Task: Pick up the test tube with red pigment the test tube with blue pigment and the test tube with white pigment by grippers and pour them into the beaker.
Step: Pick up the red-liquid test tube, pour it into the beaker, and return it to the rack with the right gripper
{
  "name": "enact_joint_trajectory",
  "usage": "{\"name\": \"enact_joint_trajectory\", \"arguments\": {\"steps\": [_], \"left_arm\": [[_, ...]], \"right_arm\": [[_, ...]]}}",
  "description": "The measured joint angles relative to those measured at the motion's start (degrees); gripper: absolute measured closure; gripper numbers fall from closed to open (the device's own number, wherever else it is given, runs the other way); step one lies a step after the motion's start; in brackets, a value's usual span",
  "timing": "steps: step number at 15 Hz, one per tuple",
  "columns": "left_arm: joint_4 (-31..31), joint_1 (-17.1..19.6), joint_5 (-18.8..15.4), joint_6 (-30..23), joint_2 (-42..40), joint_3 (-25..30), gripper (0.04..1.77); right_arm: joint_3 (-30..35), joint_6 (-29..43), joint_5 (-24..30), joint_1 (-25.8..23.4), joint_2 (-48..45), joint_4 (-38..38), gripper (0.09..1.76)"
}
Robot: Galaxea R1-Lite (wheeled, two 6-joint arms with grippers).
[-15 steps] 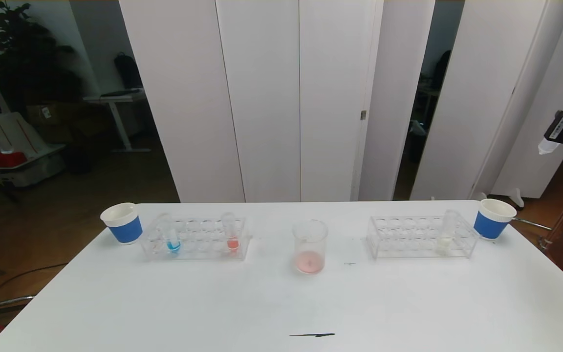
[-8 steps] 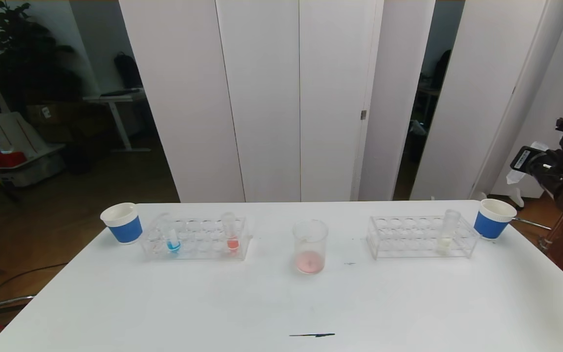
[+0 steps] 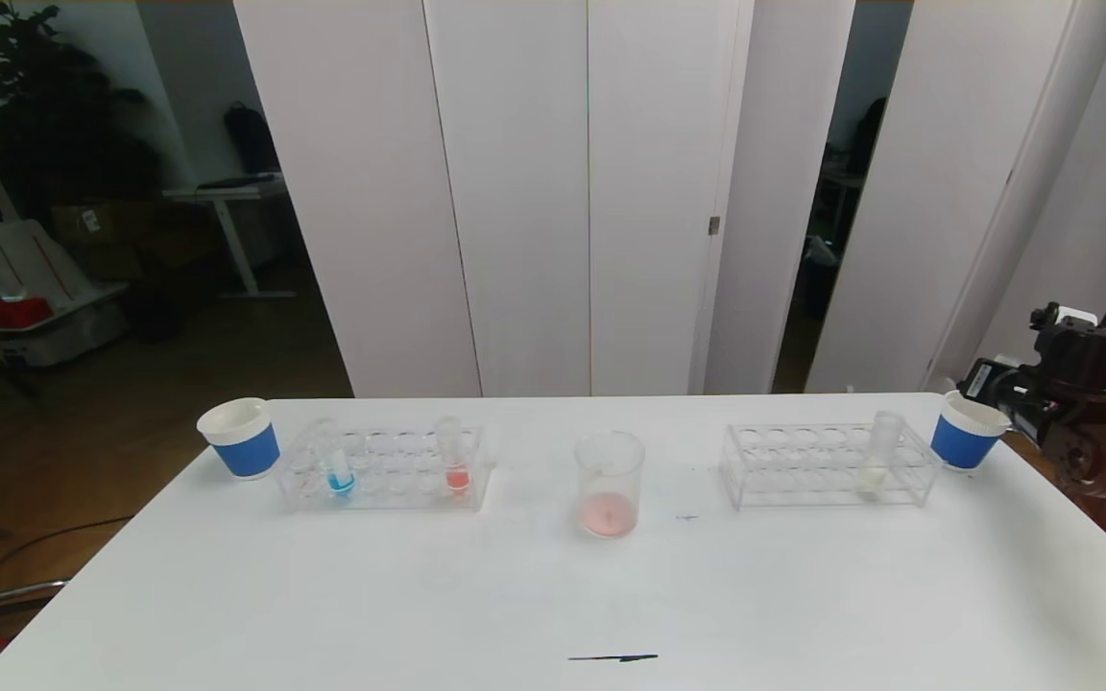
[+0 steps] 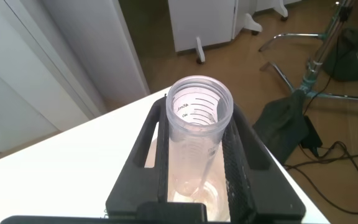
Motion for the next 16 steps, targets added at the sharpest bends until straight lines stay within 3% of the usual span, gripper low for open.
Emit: {"name": "enact_joint_trajectory", "arguments": {"steps": [8, 9, 12, 13, 16], "left_arm": [[0.00, 0.00, 0.00, 0.02, 0.00, 0.00, 0.06], [0.00, 0.00, -0.02, 0.02, 0.00, 0.00, 0.06], [0.00, 0.00, 0.00, 0.02, 0.00, 0.00, 0.06], [0.00, 0.00, -0.02, 0.00, 0.00, 0.00, 0.06], [0.00, 0.00, 0.00, 0.00, 0.00, 0.00, 0.06]], "right_arm": [[1.00, 0.06, 0.37, 0.82, 0.78, -0.02, 1.27], [1.00, 0.04, 0.27, 0.79, 0.78, -0.02, 1.17], [0.91, -0.11, 0.17, 0.62, 0.66, -0.09, 0.25], [0.89, -0.11, 0.17, 0.55, 0.45, 0.00, 0.10], [0.91, -0.02, 0.37, 0.29, -1.07, 0.56, 0.10]]}}
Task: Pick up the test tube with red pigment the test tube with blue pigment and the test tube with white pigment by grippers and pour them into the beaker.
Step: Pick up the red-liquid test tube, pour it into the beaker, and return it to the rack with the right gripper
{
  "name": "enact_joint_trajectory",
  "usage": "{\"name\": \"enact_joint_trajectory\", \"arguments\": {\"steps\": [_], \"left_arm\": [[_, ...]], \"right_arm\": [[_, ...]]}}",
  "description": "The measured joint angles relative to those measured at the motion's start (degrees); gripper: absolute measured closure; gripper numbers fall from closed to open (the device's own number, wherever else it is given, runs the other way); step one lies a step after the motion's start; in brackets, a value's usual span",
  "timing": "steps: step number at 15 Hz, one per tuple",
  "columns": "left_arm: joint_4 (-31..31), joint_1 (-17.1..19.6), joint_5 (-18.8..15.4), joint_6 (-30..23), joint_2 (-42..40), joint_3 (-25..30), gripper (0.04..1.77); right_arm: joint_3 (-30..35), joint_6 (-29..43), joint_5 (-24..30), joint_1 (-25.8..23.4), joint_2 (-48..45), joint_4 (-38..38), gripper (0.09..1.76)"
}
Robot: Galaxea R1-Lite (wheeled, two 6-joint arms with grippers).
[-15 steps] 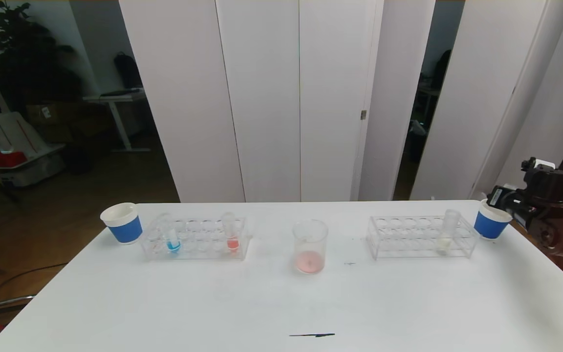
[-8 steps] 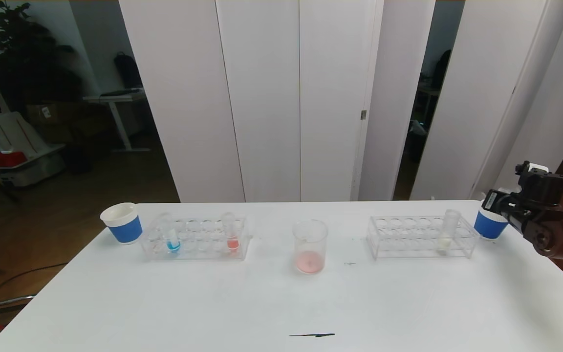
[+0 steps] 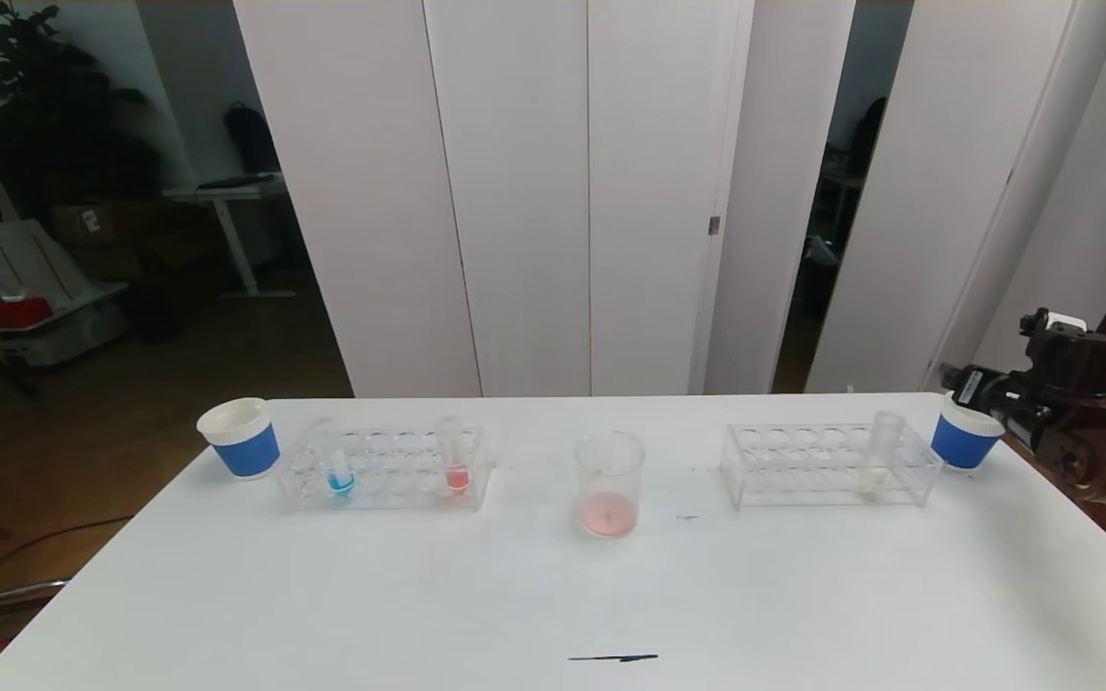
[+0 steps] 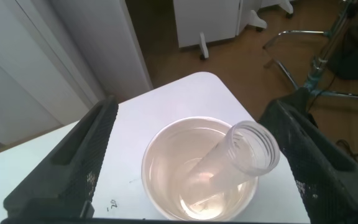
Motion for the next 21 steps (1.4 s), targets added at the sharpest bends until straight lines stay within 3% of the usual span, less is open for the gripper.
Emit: {"name": "enact_joint_trajectory", "arguments": {"steps": [4, 10, 16, 21], "left_arm": [[0.00, 0.00, 0.00, 0.00, 0.00, 0.00, 0.06], [0.00, 0.00, 0.00, 0.00, 0.00, 0.00, 0.06], [0.00, 0.00, 0.00, 0.00, 0.00, 0.00, 0.06], [0.00, 0.00, 0.00, 0.00, 0.00, 0.00, 0.06]], "right_arm": [[0.35, -0.94, 0.73, -0.16, -6.62, 4.84, 0.10], [3.58, -4.46, 9.36, 0.01, -28.55, 19.59, 0.10], [15.65, -10.00, 14.31, 2.01, -52.98, 26.49, 0.10], [25.41, -13.36, 14.84, 8.47, -79.19, 37.14, 0.10]]}}
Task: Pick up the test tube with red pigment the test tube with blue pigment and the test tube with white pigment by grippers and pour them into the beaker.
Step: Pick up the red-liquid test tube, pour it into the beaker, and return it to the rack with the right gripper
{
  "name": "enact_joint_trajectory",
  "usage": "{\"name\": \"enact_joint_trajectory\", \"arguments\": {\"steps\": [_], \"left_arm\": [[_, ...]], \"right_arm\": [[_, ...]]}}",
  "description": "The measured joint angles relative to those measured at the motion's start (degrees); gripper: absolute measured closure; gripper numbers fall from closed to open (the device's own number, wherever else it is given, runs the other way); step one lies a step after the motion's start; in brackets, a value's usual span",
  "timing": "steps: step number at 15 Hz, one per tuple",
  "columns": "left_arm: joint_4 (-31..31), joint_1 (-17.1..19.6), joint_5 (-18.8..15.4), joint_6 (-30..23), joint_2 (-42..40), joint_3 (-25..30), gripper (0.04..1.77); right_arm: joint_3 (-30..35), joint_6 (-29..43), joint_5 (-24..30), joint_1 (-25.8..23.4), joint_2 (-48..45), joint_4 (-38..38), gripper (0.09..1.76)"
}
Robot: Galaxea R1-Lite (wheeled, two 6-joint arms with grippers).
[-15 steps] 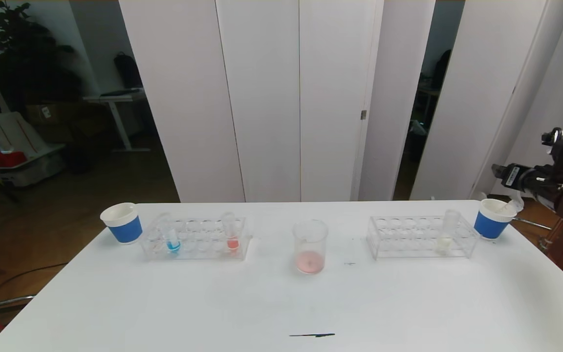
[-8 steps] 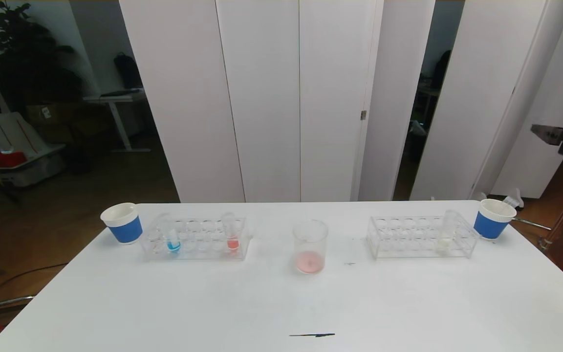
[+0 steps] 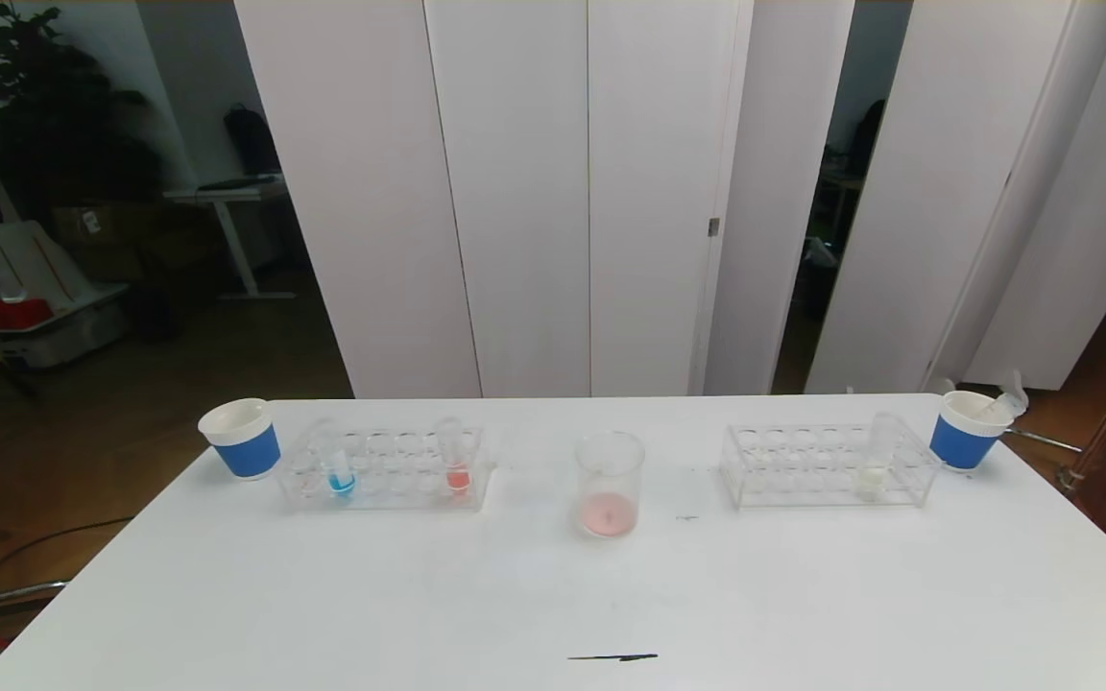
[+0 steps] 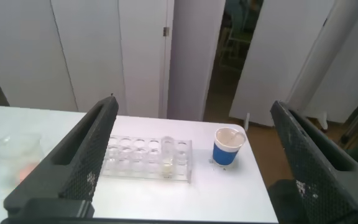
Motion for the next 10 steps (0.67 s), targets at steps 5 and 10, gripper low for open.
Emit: {"name": "enact_joint_trajectory", "arguments": {"steps": [5, 10], "left_arm": [[-0.02, 0.00, 0.00, 0.00, 0.00, 0.00, 0.06], [0.00, 0.00, 0.00, 0.02, 0.00, 0.02, 0.06]], "right_arm": [[9.08, -1.29, -0.74, 3.83, -27.23, 15.13, 0.10], [26.69, -1.07, -1.29, 5.18, -44.72, 20.72, 0.10]]}}
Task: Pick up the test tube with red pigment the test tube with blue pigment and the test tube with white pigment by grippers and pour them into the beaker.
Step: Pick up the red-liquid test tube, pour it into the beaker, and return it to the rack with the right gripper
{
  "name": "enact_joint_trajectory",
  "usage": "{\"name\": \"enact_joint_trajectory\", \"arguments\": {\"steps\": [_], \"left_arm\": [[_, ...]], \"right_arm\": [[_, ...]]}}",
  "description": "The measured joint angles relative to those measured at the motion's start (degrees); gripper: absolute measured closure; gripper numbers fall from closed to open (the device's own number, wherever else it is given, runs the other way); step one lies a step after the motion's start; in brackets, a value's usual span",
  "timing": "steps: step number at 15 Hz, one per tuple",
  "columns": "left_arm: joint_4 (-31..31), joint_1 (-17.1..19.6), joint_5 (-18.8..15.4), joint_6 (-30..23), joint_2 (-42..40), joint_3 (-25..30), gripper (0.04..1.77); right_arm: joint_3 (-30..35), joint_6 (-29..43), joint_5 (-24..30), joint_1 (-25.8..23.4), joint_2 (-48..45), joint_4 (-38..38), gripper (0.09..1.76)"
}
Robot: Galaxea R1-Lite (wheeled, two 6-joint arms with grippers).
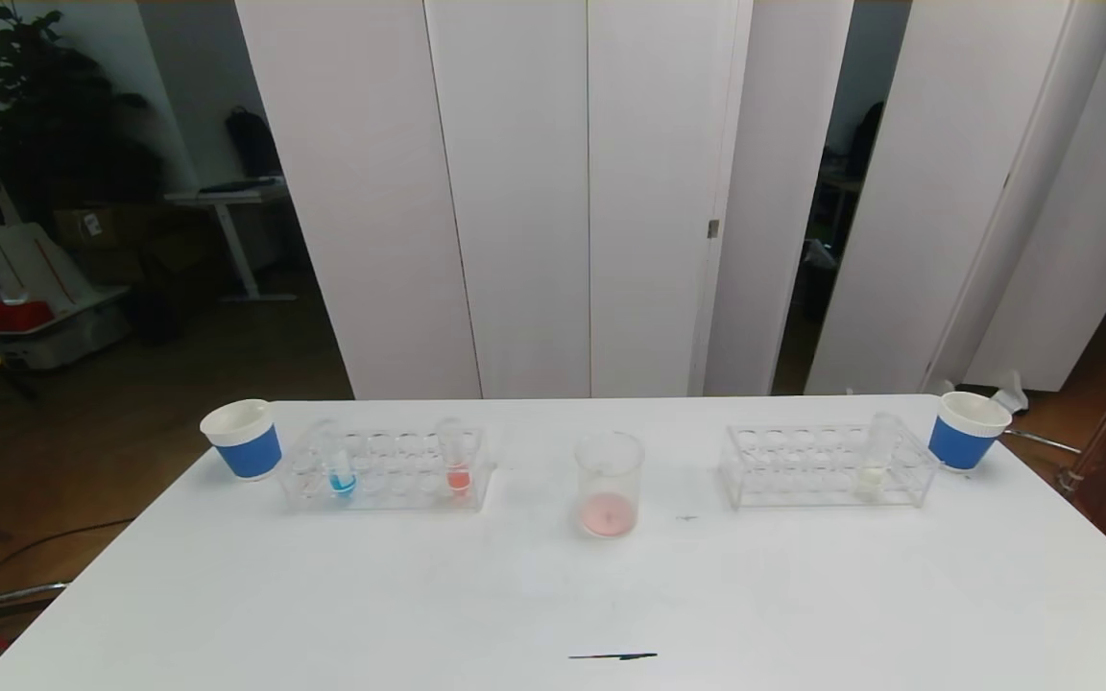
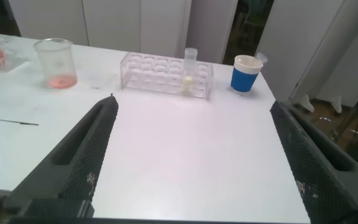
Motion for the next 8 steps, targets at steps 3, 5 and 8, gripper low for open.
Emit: {"name": "enact_joint_trajectory", "arguments": {"steps": [3, 5, 8], "left_arm": [[0.00, 0.00, 0.00, -0.02, 0.00, 0.00, 0.06], [-0.02, 0.00, 0.00, 0.00, 0.00, 0.00, 0.06], [0.00, 0.00, 0.00, -0.02, 0.00, 0.00, 0.06]], "right_arm": [[9.37, 2.71, -0.48, 0.10, -5.14, -0.20, 0.10], [11.63, 6.14, -2.51, 0.15, -6.56, 0.00, 0.10], [13.04, 6.67, -5.36, 0.10, -7.30, -0.55, 0.10]]}}
